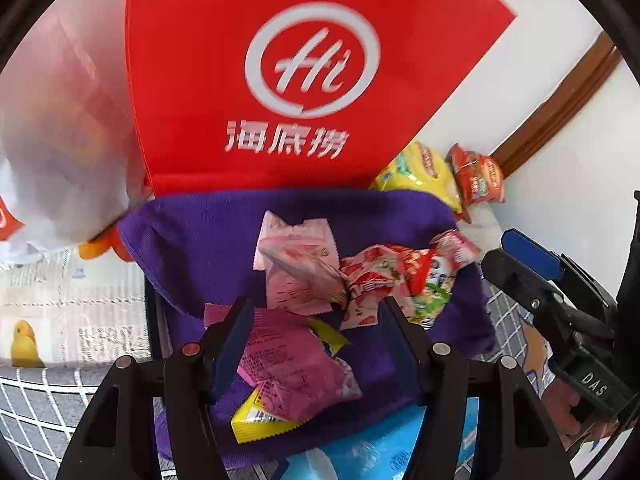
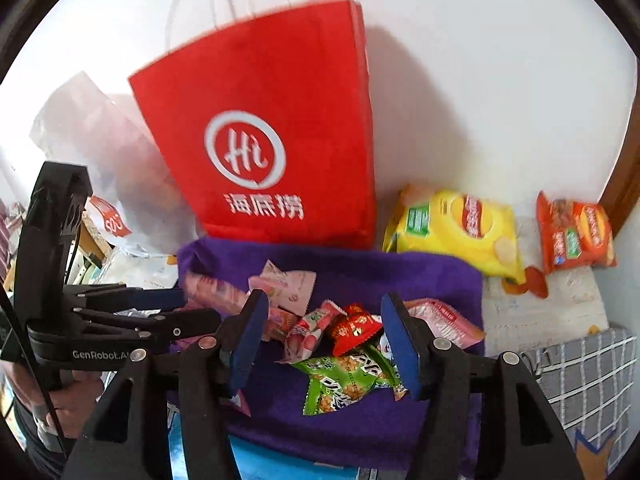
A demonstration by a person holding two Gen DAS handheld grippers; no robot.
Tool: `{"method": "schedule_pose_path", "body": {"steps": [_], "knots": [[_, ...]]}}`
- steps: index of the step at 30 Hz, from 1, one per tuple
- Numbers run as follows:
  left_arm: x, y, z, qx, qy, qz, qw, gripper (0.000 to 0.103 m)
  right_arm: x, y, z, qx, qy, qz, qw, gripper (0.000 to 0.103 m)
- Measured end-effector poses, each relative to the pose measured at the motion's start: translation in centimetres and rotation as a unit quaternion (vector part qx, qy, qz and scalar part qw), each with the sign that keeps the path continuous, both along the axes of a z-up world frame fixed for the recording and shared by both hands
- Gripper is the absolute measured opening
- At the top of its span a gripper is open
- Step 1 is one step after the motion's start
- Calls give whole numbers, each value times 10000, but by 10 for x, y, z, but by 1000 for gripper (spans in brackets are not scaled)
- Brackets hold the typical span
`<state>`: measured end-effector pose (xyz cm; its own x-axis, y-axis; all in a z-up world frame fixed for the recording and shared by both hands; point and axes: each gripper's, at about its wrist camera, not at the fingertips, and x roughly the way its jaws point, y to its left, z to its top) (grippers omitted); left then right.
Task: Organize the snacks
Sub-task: 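Open both tools to drop the snacks onto the towel, then move both open tools back down toward the remaining snacks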
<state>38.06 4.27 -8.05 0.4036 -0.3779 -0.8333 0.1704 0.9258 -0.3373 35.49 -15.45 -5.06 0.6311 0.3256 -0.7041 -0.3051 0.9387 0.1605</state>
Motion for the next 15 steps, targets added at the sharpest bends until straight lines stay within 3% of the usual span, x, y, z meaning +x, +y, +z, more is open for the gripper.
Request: {"method": "schedule_pose_path", "body": {"steps": [5,15], "knots": [[-12,6,26,-152,-363,40,9992,65,-23,0,13,-55,-239,-149,9996,58],[-50,-8,71,-434,-1104,-351,9923,65,-92,-24,28,-29,-320,-296,9990,58]]}}
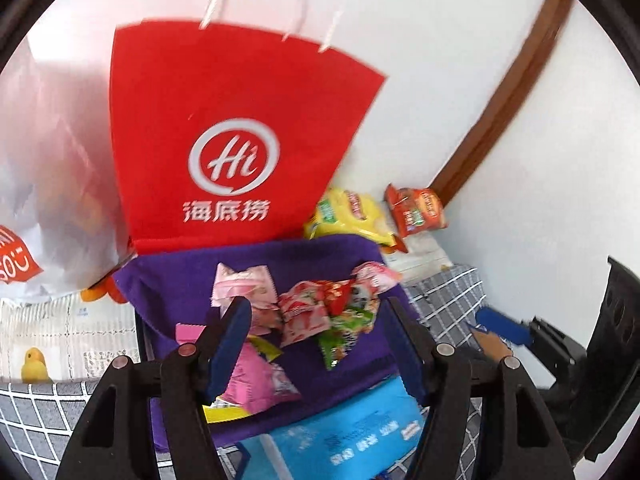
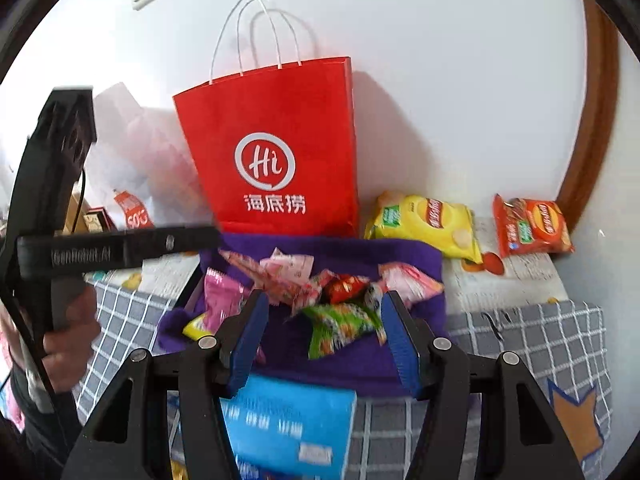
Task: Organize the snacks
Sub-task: 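Move both open tools back down toward the remaining snacks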
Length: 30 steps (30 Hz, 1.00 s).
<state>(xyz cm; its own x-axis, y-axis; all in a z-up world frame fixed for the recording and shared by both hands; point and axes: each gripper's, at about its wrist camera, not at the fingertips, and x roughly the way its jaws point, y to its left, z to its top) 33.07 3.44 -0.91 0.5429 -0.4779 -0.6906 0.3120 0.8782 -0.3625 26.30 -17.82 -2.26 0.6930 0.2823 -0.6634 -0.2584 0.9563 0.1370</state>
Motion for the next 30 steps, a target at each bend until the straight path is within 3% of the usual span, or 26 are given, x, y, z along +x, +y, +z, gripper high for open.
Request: {"method": "schedule_pose_path", "body": {"steps": [8,13,22,30], "knots": [[-25,-9,22,-132,-323,-86,9994,65,-58,-28,8,327,124,-254,9991,58],[-41,-4,30,35,-156,41,9999,65,-80,-29,-2,293,326,-338,9985,58],[-94,28,15,415,-24,167,9990,71,-98,-1,-59,-82,821,-152,9965,58],[-125,64,-21,491,359,405,9973,71,-95,24,-118,302,1584,122,9868,58]]}}
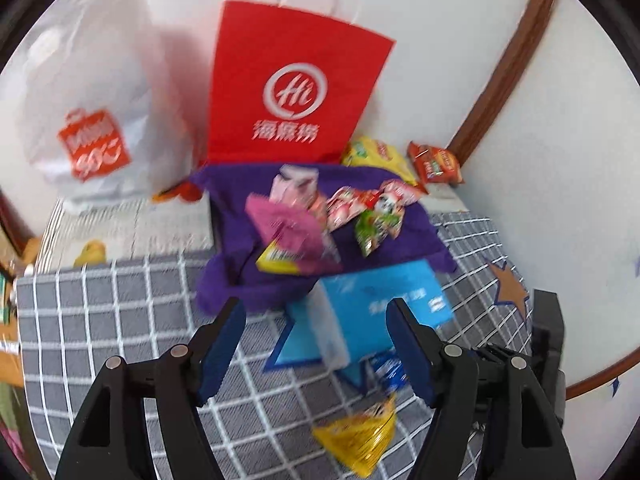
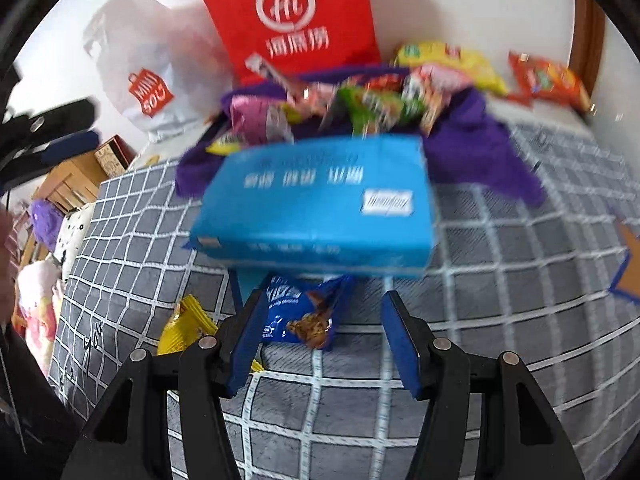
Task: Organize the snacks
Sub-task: 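Move both open tools back down toward the remaining snacks, then grasp the blue cookie bag with the right tool while the left grasps the yellow bag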
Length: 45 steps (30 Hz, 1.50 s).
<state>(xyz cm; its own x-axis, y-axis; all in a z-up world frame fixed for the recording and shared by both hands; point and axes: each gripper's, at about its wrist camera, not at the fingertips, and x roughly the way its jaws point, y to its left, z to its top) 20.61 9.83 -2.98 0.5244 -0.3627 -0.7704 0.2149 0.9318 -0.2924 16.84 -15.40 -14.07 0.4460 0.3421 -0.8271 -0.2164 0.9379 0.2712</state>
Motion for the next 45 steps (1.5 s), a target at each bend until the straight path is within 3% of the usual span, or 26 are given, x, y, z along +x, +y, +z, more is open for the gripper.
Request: {"method": "schedule_pose_path", "body": {"steps": [5,9,14,18,26,36,45], "knots": [[-11,19,-15,-13,146,159,9998,71,12,10,-26,81,358,12,9993,60],[-17,29,-25,-58,261,272,9993,71,11,24,-27,-127,137,107,9998,66],[-23,33,-32,-120,341,302,9989,71,8,50,-30,-764,-121,342,9964,69],[-27,29,-37,-115,399,296,9987,71,5,56,-31,-1019,-303,429,9934,60],[-38,7,-48,15,466,17,9989,71,-9,20,-19,-527,-311,238,9978,50],[-51,-39,-74,107,621,-572,9964,71,-33,-28,-2,-589,-556,-128,9966,48],[-54,-67,-107,289,939,-805,9919,71,-37,-39,-24,-652,-387,63,9971,51]]}}
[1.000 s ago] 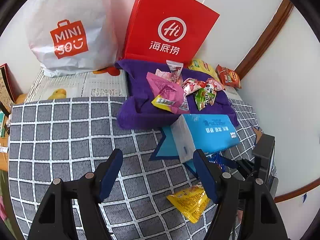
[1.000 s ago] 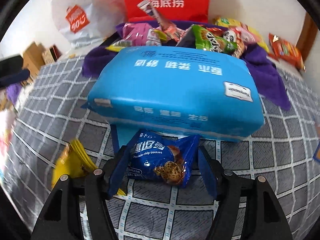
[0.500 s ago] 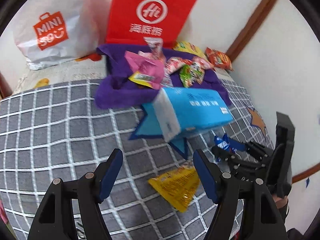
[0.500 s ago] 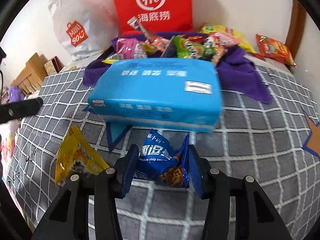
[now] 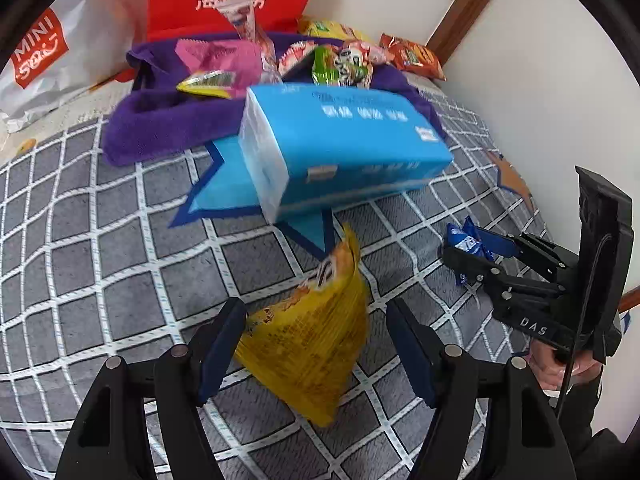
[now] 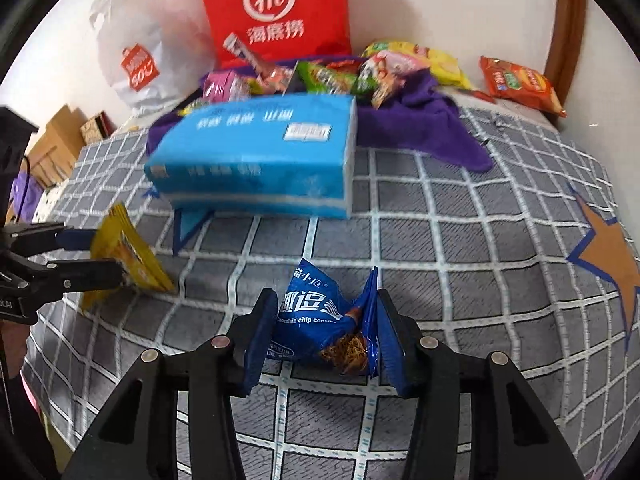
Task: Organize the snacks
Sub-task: 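Grasp the blue cookie bag with the right tool while the left grasps the yellow bag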
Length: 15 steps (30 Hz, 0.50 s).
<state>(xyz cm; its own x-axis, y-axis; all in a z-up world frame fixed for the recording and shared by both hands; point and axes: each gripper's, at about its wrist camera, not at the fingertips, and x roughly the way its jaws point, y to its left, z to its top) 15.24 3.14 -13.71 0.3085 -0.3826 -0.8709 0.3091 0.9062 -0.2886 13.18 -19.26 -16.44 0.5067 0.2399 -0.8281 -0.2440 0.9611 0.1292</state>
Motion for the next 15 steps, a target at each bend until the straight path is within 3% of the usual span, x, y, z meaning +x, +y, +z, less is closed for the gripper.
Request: {"method": "schedule_pose_path", "body": {"steps": [8,12,15], "knots": [[-3,-13,-10,323,-164,-23,9993,69,-5,1,-7,-74,-33,136,9999,61],[-2,-15,-8,280,-237,-65,9993,52,-7,-3,-8,-35,-54,94,9999,62],[-1,-13,-4,189,-260,-49,9995,47,-8,1,-9,-200,-136,109,9996,58]]}}
